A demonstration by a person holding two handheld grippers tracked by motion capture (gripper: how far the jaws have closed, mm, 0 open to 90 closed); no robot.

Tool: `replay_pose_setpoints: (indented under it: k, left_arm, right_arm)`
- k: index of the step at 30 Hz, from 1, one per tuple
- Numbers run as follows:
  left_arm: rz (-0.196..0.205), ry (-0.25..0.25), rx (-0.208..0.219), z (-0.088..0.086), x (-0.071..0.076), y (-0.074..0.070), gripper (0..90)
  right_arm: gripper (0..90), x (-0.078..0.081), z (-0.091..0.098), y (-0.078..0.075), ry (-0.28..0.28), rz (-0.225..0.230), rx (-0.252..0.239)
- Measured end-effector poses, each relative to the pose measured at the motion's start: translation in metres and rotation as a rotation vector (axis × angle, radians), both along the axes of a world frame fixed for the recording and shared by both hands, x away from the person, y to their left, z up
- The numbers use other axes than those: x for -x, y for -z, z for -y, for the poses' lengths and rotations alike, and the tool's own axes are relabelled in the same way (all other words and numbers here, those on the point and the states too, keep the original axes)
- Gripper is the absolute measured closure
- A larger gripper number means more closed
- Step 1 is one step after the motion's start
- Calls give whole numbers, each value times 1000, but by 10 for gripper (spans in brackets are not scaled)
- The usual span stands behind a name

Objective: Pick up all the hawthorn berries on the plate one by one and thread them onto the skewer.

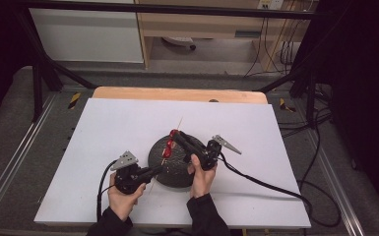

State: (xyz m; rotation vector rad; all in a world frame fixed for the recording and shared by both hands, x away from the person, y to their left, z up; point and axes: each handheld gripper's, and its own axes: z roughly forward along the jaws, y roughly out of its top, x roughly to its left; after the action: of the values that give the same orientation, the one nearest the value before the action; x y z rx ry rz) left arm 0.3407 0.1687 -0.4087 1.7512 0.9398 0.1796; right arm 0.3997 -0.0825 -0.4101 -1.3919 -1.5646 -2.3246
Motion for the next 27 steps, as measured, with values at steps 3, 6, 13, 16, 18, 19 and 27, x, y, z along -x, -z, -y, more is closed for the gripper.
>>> replay_pose_setpoints:
  k: [3,6,13,16,18,19,27]
  left_arm:
    - [12,1,-13,-5,0,-1,880]
    - [17,-2,-21,-9,0,-1,880]
    - [13,2,-51,-16,0,1,879]
    - [3,7,-64,-18,0,3,878]
    - [1,9,-72,-19,0,4,878]
    - [-1,8,-76,-19,0,5,878]
    - [-8,14,-109,-25,1,3,877]
  right_arm:
    - [531,1,3,-5,-4,12,47]
    - [451,1,8,-12,-15,23,110]
    - [239,0,20,-20,-75,19,328]
    - [178,-1,27,-16,-107,-2,417]
    - [142,-1,32,-14,-119,-11,472]
    - [126,-2,35,-13,-126,-19,502]
    - [40,0,60,-2,-148,-65,699]
